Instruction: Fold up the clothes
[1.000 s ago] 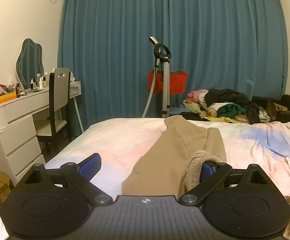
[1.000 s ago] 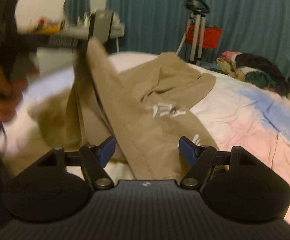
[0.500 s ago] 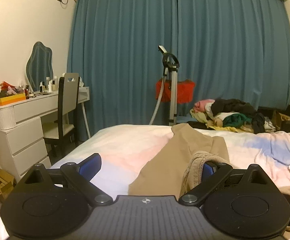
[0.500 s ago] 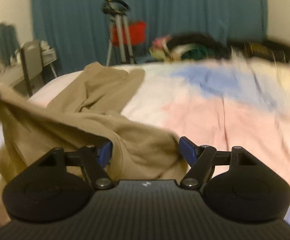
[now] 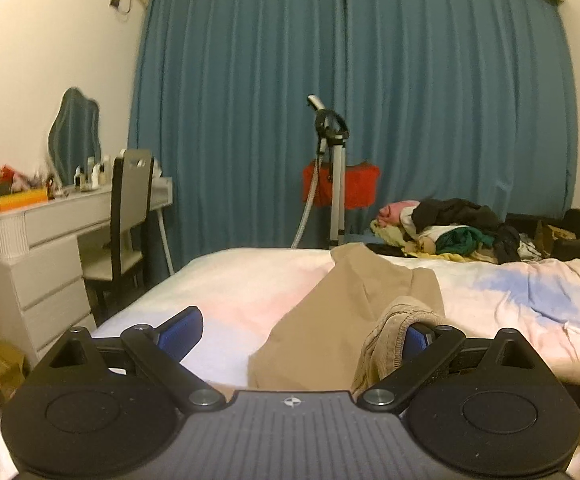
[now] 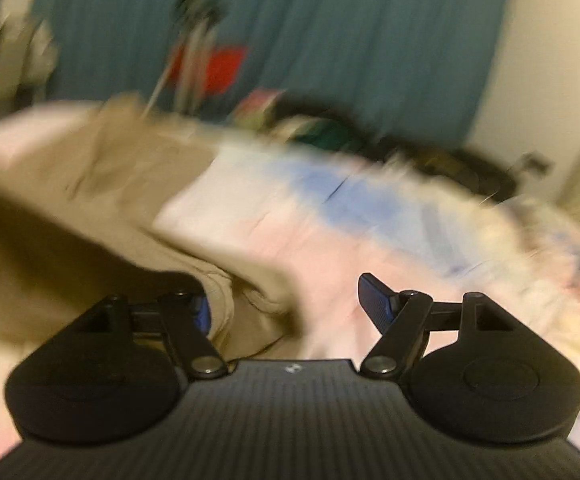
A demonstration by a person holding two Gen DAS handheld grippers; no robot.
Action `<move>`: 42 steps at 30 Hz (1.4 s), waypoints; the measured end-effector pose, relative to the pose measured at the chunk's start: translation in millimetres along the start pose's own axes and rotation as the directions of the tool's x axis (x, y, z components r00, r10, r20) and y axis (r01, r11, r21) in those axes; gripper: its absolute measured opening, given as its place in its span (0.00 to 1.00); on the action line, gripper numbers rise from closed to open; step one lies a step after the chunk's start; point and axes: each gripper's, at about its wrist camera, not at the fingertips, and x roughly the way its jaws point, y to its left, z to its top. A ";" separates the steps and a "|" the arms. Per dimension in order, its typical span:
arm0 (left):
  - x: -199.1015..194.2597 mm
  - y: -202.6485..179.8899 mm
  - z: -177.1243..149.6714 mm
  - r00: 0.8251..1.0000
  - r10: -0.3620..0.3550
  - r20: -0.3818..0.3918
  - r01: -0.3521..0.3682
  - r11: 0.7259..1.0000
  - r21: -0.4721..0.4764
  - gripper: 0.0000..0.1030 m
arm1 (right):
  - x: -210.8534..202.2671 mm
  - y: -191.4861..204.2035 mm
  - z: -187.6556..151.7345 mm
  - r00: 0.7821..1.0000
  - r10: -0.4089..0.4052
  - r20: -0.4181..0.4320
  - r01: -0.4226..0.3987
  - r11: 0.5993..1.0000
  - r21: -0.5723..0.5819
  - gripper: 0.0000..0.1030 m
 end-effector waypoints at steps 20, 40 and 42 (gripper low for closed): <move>-211.5 72.5 319.9 0.822 -0.019 0.569 0.132 0.979 -0.157 0.98 | -253.8 -57.5 265.0 0.745 -0.101 0.660 0.043 0.994 0.103 0.81; 21.1 15.6 329.5 0.961 -0.161 0.227 0.200 0.967 -0.160 1.00 | -41.7 -74.9 273.6 0.938 -0.063 0.340 0.018 0.991 0.134 0.81; 74.4 11.7 327.8 0.971 -0.133 0.200 0.173 0.965 -0.196 1.00 | 6.5 -63.2 280.7 0.937 -0.078 0.340 0.029 0.989 0.148 0.81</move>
